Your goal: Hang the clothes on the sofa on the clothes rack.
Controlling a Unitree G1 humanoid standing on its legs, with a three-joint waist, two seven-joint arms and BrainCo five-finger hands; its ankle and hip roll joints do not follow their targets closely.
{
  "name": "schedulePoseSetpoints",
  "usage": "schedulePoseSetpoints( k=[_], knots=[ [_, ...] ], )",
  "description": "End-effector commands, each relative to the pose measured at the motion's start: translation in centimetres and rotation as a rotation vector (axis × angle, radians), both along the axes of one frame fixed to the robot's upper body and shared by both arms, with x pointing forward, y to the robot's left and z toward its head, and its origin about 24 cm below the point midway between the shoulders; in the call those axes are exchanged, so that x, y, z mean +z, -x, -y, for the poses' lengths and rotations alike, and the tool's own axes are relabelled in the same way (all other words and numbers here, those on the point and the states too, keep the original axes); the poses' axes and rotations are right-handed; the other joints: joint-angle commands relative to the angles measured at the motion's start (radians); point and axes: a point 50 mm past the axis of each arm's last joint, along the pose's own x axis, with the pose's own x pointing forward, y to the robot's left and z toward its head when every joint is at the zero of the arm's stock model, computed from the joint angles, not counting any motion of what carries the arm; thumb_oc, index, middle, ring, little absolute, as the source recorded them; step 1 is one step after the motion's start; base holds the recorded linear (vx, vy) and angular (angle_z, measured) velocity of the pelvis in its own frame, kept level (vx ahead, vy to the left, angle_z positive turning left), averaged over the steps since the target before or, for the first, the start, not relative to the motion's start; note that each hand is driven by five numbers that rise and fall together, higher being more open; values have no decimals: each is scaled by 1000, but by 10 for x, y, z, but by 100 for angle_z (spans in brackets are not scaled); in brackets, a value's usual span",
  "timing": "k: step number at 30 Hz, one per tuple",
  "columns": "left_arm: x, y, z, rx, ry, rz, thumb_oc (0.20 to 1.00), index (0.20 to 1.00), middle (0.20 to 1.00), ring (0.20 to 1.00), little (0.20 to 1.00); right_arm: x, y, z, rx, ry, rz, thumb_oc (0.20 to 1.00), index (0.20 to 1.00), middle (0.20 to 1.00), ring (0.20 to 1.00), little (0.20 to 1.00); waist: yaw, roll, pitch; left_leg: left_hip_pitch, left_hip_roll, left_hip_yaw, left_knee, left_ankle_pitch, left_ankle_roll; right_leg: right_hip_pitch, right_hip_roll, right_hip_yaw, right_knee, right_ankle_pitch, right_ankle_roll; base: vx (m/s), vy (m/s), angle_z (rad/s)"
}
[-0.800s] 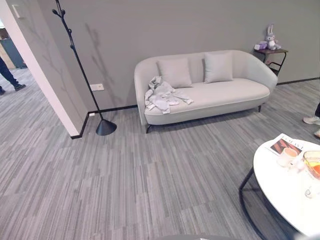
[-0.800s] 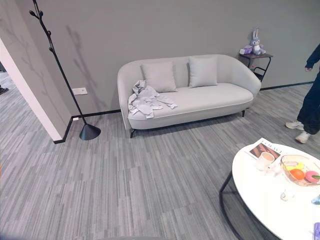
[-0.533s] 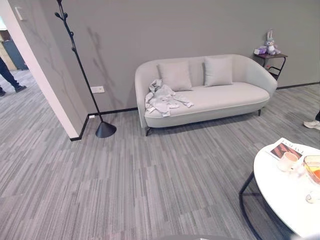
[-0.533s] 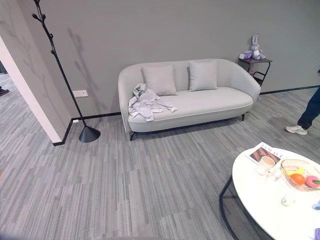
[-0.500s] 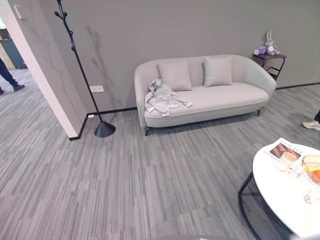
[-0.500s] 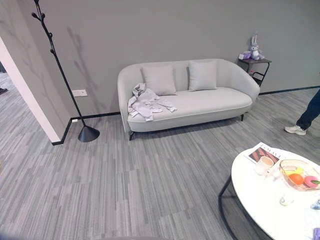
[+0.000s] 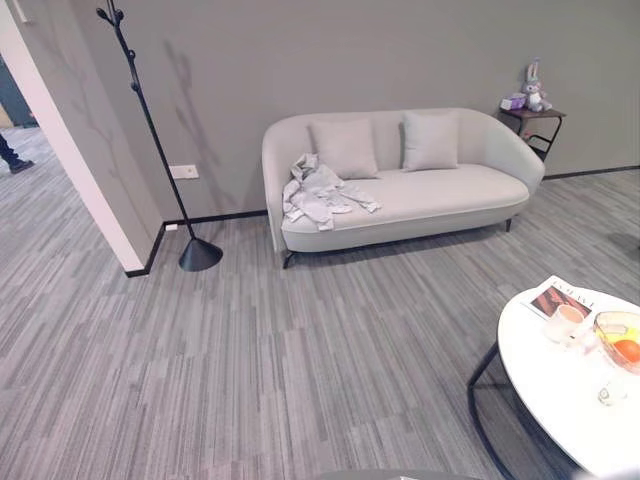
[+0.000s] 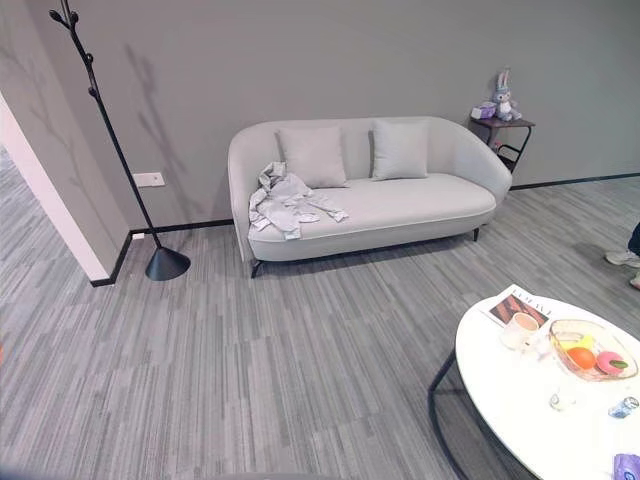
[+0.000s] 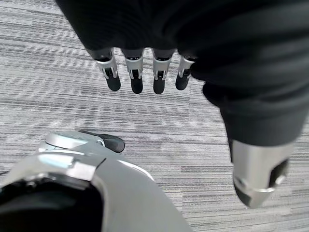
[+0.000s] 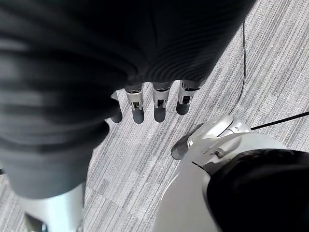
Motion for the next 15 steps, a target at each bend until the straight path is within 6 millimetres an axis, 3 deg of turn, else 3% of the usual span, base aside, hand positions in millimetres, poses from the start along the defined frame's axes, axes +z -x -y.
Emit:
schedulePoseSetpoints(
  k=[1, 15],
  knots=[
    [-4, -2, 29, 2, 76, -28, 1000, 1000, 1000, 1000, 1000, -5, -10, -36, 8, -97, 17, 1000, 1000, 1000, 1000, 1000, 11, -7, -34, -28, 71, -57, -35, 91, -100, 7, -62, 44, -10, 116, 61, 23, -32, -1],
    [-5, -9, 33, -50, 89, -6, 1000, 1000, 1000, 1000, 1000, -3, -2, -22, 51, -62, -33, 1000, 1000, 1000, 1000, 1000, 2, 8, -15, -24, 76, -57, -35, 91, -95, 5, -60, 49, -5, 113, 58, 22, -16, 0]
  ],
)
